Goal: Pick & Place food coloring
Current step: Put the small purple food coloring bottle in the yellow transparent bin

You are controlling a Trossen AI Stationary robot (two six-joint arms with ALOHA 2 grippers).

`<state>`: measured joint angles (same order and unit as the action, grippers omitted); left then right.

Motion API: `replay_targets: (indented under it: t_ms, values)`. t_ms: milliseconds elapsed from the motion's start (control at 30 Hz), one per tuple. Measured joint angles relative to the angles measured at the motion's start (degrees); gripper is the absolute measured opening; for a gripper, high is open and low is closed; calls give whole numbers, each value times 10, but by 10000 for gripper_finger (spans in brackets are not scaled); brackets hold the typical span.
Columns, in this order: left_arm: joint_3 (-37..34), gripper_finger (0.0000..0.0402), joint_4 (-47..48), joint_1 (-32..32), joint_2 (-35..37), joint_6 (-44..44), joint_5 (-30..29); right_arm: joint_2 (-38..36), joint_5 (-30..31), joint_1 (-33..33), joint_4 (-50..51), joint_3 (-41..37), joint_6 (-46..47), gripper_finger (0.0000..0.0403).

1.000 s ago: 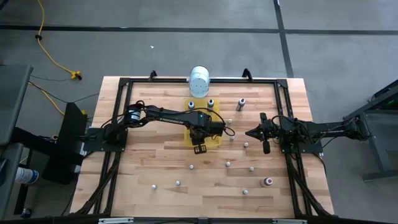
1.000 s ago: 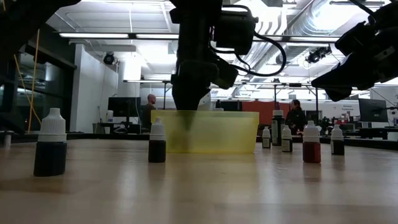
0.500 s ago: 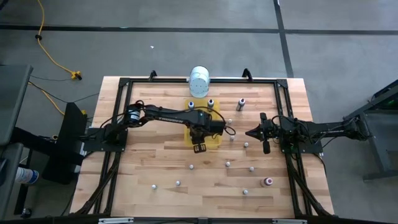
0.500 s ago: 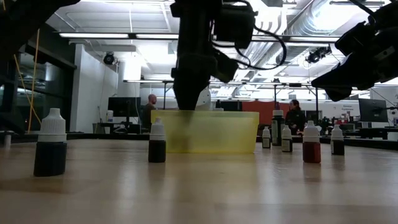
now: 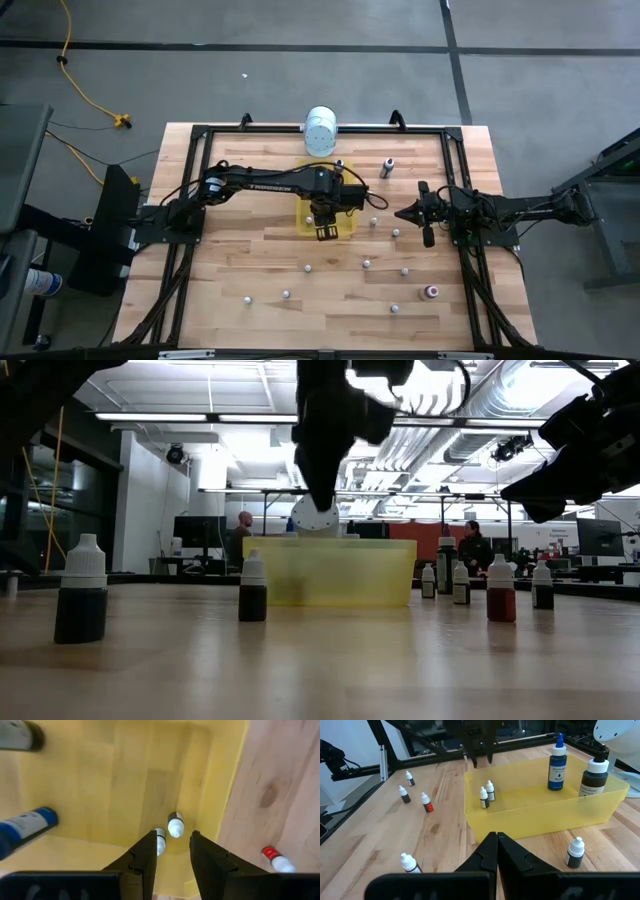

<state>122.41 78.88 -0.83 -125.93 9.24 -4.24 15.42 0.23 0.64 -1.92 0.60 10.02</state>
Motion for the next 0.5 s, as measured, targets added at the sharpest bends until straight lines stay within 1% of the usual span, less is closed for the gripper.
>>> replay_targets:
  t_ms: [167,500]
  values:
    - [14,107,12,-20,25,5,2,0,0,0,0,0,0,0]
    - [14,107,73,-66,88,74,3,0,0,0,0,0,0,0]
